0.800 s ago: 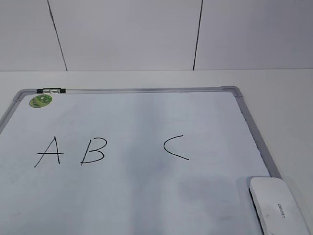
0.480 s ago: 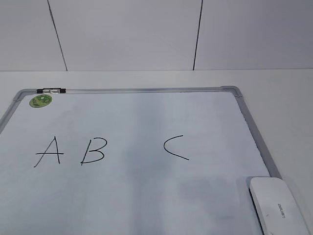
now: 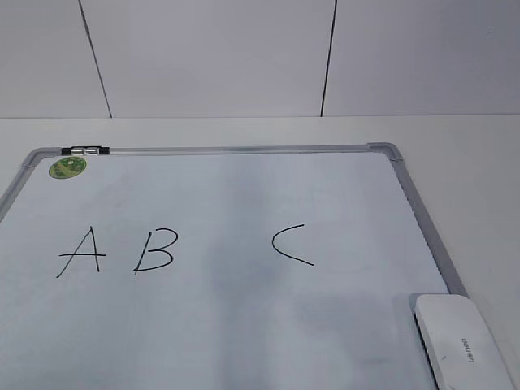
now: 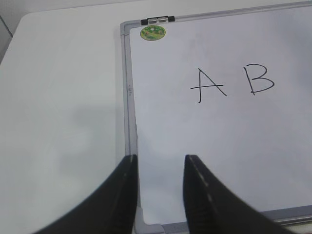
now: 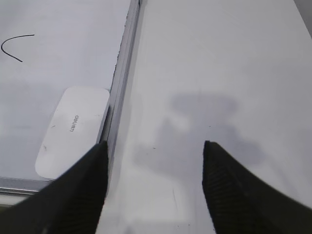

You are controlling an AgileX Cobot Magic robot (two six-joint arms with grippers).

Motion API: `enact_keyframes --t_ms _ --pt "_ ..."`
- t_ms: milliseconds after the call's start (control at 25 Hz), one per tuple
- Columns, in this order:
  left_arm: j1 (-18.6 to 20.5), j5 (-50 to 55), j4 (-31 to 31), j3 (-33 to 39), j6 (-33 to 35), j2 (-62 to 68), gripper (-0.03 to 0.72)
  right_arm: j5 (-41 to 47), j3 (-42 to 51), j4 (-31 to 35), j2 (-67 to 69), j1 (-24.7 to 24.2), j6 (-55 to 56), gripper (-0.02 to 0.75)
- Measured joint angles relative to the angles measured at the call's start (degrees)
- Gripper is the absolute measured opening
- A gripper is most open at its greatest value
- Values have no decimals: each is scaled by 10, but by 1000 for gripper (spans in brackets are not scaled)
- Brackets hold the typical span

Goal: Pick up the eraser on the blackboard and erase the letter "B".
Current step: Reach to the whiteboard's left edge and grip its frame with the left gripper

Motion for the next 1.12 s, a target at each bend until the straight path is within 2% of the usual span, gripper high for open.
enact_keyframes --t_ms 640,880,1120 --pt "0 0 0 0 0 0 242 0 0 1 0 0 0 461" --pt "0 0 -1 0 0 1 242 3 -1 38 2 0 0 460" --pt "0 0 -1 0 0 42 242 5 -6 95 83 0 0 461"
